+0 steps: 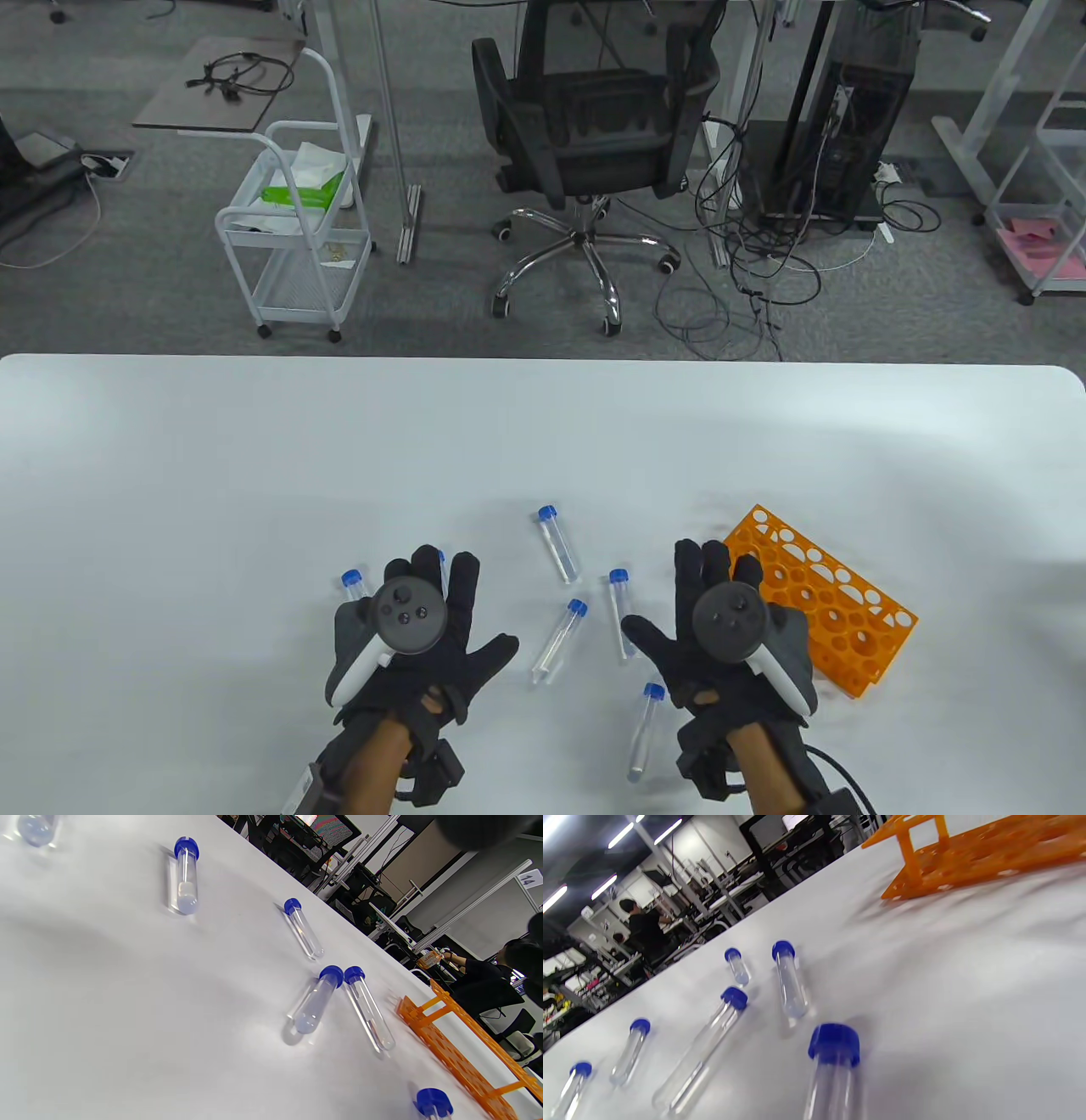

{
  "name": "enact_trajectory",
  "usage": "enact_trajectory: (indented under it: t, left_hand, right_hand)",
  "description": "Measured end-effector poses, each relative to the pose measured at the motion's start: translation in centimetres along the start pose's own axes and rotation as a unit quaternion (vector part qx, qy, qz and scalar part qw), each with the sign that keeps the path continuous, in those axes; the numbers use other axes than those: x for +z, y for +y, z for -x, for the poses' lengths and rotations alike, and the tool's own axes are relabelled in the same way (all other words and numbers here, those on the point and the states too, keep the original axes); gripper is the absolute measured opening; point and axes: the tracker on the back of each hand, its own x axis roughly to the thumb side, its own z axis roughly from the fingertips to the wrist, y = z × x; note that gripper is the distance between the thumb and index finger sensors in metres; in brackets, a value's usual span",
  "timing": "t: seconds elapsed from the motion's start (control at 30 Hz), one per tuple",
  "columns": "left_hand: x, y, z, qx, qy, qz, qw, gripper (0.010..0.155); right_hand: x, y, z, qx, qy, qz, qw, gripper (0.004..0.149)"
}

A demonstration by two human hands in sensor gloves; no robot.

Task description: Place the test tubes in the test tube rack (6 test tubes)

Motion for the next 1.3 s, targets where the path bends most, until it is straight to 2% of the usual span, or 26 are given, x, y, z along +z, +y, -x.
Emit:
enact_trajectory:
  t: [0.2, 0.4, 0.63, 0.9, 1.13, 1.3]
  left_hand:
    - [0.0, 0.0, 0.0, -0.002, -0.005, -0.001, 1.0, 0.088]
    - [0.0, 0.0, 0.1, -0.001, -0.001, 0.001, 1.0, 0.088]
    - [-0.1, 0.0, 0.2, 0.012, 0.0, 0.001, 1.0, 0.088]
    - [-0.1, -0.1, 0.4, 0.014, 0.006, 0.005, 1.0, 0.088]
    - [-0.1, -0.1, 0.6, 0.024, 0.009, 0.008, 1.0, 0.087]
    - [-0.3, -0.1, 0.9, 0.036, 0.012, 0.012, 0.999, 0.087]
  right_hand:
    - [0.1, -2.4, 2.7, -0.042, 0.071, 0.045, 0.996, 0.092]
    - [0.5, -4.4, 5.8, -0.074, 0.155, 0.08, 0.982, 0.093]
    - [1.0, -5.7, 10.4, -0.162, 0.26, 0.147, 0.94, 0.091]
    - [0.4, -5.4, 12.9, -0.194, 0.316, 0.128, 0.92, 0.093]
    - [0.5, -5.4, 14.5, -0.201, 0.352, 0.14, 0.903, 0.089]
    - [0.3, -4.8, 15.7, -0.215, 0.378, 0.121, 0.892, 0.085]
